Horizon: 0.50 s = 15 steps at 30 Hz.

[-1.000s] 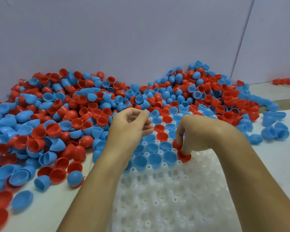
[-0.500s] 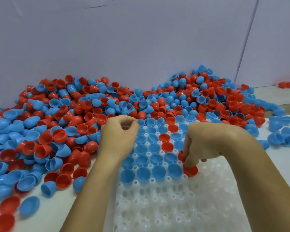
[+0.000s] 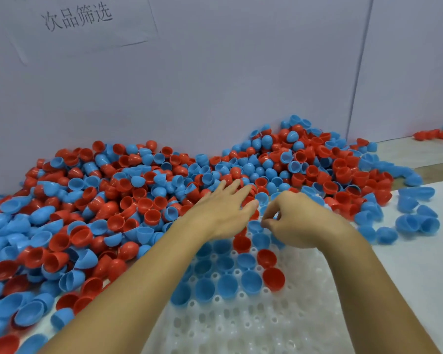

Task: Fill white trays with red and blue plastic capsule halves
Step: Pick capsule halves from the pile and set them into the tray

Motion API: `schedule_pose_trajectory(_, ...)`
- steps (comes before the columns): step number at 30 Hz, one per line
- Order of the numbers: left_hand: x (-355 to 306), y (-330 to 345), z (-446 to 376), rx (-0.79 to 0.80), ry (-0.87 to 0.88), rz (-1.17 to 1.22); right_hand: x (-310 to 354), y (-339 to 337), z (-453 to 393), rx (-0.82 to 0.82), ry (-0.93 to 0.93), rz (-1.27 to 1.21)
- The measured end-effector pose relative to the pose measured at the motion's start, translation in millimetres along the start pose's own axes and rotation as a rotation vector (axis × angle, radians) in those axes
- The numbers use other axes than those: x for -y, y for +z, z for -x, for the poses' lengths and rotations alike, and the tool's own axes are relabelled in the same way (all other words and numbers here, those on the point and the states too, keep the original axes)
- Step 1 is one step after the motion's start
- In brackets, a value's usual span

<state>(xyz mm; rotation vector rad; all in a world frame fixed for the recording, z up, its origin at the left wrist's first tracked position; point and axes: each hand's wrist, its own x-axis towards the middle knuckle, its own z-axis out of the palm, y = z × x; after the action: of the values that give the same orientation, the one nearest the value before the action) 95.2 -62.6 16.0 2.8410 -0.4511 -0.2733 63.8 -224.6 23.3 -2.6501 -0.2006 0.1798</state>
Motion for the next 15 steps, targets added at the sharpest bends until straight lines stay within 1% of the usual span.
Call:
schedule_pose_trajectory(5,3,12,-15,0.109,0.014,-0.018,-8,1,-3,-0.030,0.010,-0.038)
schedule_pose_trajectory(8,8,17,-16,0.087,0.003,-0.037,-9,2,-3,-0.036,-0.011,-0.066)
schedule_pose_trajectory(12,3,20,-18,0.007,0.025,-0.059,-9,2,-4,-0.072,-0.012,-0.085)
schedule_pose_trajectory(15,-4,21,-19,0.057,0.035,-0.048,-11,1,-3,-0.092,-0.003,-0.087)
